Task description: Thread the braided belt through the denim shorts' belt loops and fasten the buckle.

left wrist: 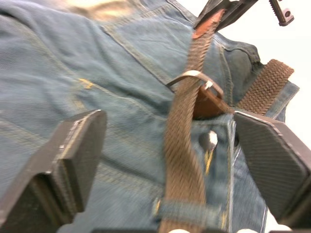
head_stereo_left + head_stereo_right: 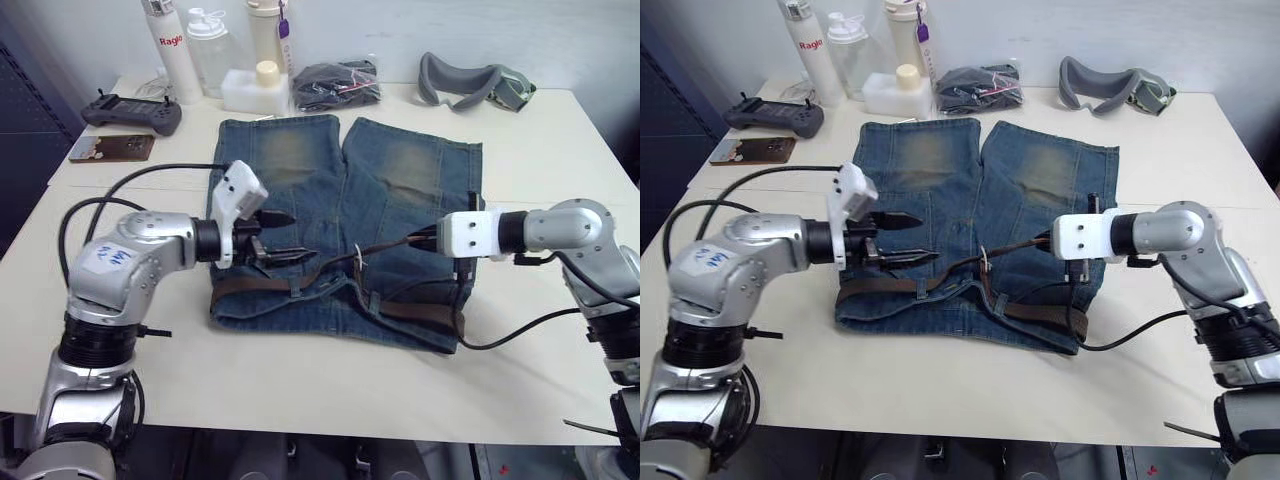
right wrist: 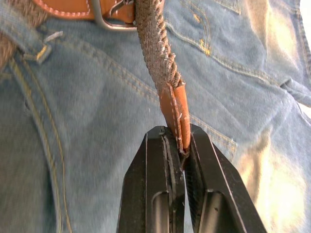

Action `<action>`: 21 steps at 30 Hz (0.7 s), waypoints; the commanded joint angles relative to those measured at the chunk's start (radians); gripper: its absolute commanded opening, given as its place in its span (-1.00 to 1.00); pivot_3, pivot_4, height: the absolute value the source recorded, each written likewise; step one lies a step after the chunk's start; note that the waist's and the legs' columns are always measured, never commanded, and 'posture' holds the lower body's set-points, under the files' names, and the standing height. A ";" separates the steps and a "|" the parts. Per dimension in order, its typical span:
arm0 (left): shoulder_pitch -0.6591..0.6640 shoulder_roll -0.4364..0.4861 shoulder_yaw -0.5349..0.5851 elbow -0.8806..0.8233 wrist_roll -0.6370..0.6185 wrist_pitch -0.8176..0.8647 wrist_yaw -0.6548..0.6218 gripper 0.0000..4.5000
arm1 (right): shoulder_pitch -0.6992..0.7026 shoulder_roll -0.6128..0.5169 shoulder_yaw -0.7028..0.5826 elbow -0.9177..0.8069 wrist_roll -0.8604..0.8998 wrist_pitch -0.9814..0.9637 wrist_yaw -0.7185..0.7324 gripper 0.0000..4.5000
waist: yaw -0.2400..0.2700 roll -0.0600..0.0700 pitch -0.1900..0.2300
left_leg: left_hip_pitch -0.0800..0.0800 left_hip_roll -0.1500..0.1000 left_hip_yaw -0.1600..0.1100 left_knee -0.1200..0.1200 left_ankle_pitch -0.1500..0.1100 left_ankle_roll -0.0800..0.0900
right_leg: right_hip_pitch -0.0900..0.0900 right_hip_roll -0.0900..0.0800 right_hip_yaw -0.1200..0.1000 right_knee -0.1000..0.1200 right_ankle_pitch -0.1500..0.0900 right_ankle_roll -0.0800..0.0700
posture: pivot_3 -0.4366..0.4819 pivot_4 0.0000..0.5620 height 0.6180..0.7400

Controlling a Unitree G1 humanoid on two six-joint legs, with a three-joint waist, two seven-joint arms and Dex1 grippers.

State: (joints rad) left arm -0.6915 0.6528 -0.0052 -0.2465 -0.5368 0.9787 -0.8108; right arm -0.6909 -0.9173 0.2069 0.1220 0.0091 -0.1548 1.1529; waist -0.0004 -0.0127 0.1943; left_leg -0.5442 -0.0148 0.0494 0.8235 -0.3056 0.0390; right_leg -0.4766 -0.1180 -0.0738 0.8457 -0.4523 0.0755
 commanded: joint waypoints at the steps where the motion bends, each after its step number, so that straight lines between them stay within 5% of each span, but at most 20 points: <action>1: -0.046 -0.028 0.015 -0.045 -0.043 -0.001 0.006 0.99 | -0.062 -0.008 -0.040 -0.002 0.003 -0.011 0.011 -1.00 | 0.001 0.000 0.000 | 0.000 0.000 0.000 0.000 0.000 0.000 | 0.000 0.000 0.000 0.000 0.000 0.000 | -0.05 -0.47 -0.38; 6: -0.120 -0.144 -0.040 -0.032 -0.017 -0.015 0.086 0.99 | -0.139 0.052 -0.011 -0.051 0.017 0.047 0.029 -1.00 | 0.001 0.000 0.000 | -0.001 0.000 0.000 0.001 0.000 0.000 | 0.000 0.000 0.000 0.001 0.000 0.000 | -0.05 -0.47 -0.38; 14: -0.149 -0.178 -0.154 0.034 0.091 -0.086 0.114 0.99 | -0.196 0.111 -0.014 -0.103 0.019 0.141 0.033 -1.00 | -0.002 0.000 0.000 | -0.001 0.000 0.000 0.000 0.001 -0.001 | -0.002 0.000 0.000 0.003 0.000 0.000 | -0.05 -0.47 -0.38; 17: -0.155 -0.211 -0.163 0.054 0.094 -0.095 0.120 0.60 | -0.199 0.116 -0.021 -0.122 0.025 0.160 0.031 -1.00 | 0.000 0.000 0.000 | -0.001 0.000 0.000 0.001 0.001 -0.001 | -0.001 0.000 0.000 0.002 0.000 0.000 | -0.05 -0.47 -0.38; 21: -0.166 -0.260 -0.170 0.081 0.101 -0.109 0.128 -0.18 | -0.180 0.111 -0.033 -0.170 0.049 0.227 0.037 -1.00 | 0.000 0.000 0.000 | -0.001 0.000 0.000 0.001 0.001 -0.001 | -0.001 0.000 0.000 0.002 0.000 0.000 | -0.05 -0.47 -0.38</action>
State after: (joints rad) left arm -0.8287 0.4027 -0.1777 -0.1545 -0.4394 0.8938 -0.6831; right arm -0.8627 -0.8013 0.2175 0.0003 0.0229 0.0567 1.1884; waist -0.0003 -0.0129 0.1944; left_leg -0.5452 -0.0148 0.0494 0.8241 -0.3051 0.0381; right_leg -0.4778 -0.1180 -0.0740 0.8477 -0.4523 0.0755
